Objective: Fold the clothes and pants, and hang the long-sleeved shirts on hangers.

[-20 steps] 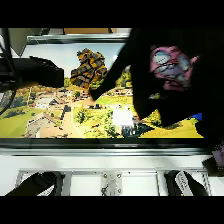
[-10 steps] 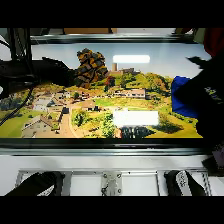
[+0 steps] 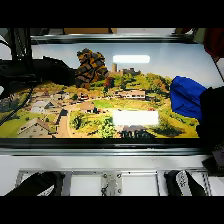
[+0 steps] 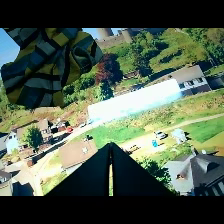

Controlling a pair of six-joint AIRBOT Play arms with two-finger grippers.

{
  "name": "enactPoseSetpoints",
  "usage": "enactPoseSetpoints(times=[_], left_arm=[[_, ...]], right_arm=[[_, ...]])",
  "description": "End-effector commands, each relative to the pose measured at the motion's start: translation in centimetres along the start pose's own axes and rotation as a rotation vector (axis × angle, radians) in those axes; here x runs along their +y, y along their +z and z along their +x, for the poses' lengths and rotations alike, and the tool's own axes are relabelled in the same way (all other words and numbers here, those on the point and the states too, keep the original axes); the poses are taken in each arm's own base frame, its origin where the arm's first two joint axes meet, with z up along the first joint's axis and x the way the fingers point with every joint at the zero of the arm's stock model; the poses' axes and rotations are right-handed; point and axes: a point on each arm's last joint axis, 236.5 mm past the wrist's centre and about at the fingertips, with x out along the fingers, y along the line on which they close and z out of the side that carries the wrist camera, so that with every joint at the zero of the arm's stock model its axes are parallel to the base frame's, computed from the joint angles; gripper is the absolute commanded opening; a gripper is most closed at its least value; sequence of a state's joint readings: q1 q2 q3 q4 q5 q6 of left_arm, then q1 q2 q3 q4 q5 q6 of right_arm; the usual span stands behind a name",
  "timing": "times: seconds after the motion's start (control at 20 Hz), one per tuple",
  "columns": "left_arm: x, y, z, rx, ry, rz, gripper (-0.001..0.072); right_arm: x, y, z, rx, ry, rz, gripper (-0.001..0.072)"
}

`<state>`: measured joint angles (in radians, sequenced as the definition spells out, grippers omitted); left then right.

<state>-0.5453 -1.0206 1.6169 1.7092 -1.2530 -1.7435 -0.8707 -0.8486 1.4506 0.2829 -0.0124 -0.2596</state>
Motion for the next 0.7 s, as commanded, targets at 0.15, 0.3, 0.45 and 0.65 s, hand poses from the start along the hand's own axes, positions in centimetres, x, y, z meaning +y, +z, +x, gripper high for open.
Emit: enactPoseSetpoints(times=[0.15,0.3,0.45,0.65], left_arm=[[0.0,0.0,0.0,0.002,0.0,-0.001,0.0021],[0.0,-0.1,0.0,0.002,0.0,-0.001,0.002],[0.0,-0.1,0.0,0.005,0.0,-0.001,0.0021],[0.0,-0.3,0.0,0.013,0.001,-0.001,0.0021]], right_arm=[[-0.4,0.8,0.0,-0.012,-0.017,-0.008,0.0013],[-1.0,0.1,0.2,0.004,-0.044,-0.008,0.0014],[-2.5,-1.8,0.9,0.037,-0.088,0.0,0.0014],[-4.9,-3.7,1.6,0.066,-0.138,-0.027,0.0014]])
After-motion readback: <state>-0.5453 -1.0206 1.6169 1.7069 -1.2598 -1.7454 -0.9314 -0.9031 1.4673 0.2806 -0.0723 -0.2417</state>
